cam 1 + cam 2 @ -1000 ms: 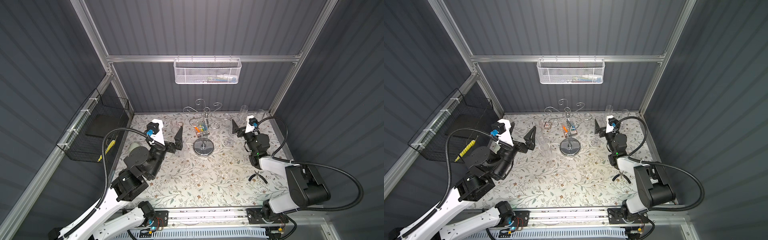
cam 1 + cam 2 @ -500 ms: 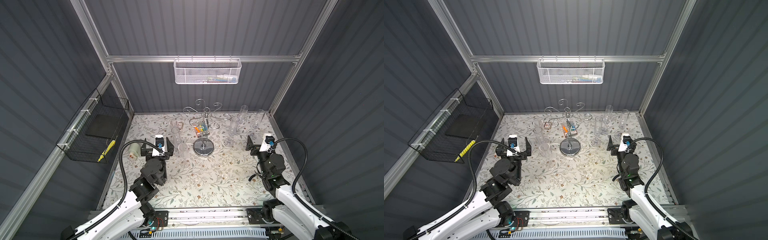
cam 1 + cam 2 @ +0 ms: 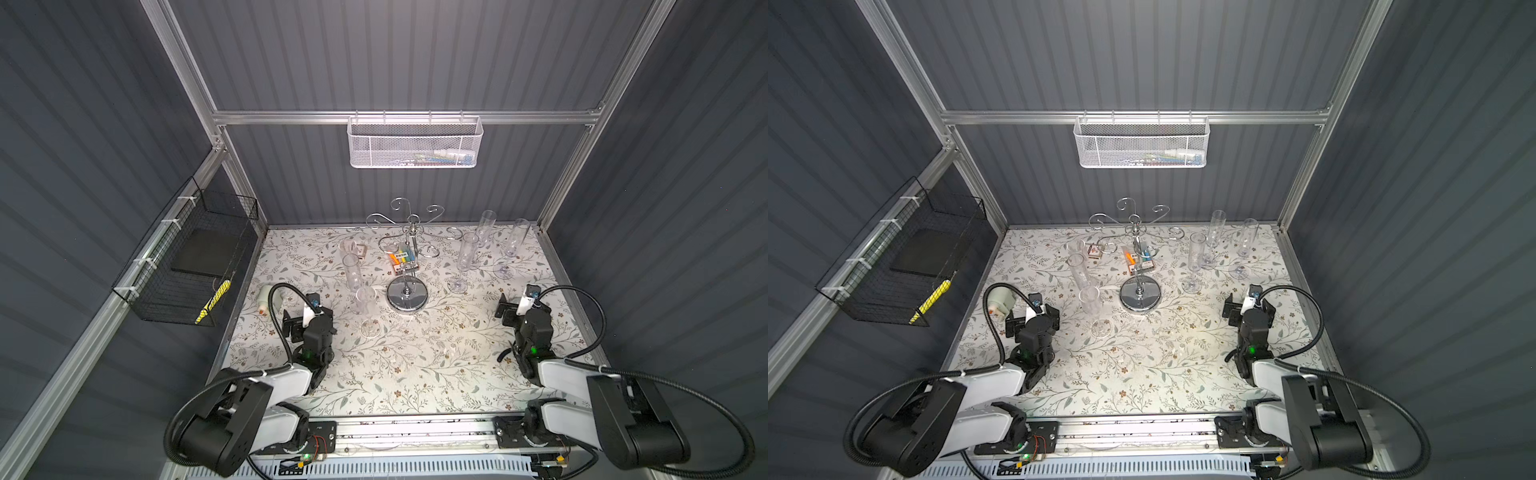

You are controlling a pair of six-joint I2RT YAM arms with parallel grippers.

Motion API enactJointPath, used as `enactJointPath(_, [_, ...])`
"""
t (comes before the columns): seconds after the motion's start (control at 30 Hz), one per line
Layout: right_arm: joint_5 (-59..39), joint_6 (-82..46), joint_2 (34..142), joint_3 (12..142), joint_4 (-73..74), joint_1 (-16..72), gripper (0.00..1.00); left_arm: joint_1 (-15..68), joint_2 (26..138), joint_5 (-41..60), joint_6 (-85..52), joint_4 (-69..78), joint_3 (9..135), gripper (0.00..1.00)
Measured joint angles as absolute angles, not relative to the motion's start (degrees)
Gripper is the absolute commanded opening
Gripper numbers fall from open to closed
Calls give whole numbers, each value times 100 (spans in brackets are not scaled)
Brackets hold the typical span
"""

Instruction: Take the wine glass off the wine glass rack

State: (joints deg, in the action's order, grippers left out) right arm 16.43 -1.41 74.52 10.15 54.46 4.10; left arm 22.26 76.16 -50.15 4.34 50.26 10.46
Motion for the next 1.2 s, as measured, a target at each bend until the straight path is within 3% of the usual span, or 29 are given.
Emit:
enactJointPath(0.1, [1494,-126,8353,1291,6003,231,99,1968,8342,-4593,399,5745,1083,100])
enactJointPath(0.33, [1066,-281,8355,1693,5769,-106,99,1299,9824,-3297,464,6595,1817,100])
enactJointPath(0.6, [873,-408,8346,1728,5688,-220,99,423,9874,-1828,119,5629,2652,100])
enactJointPath(1.2, [746,-436,8350,1772,5596,-274,99,366,9865,-1361,12,5345,2657,100])
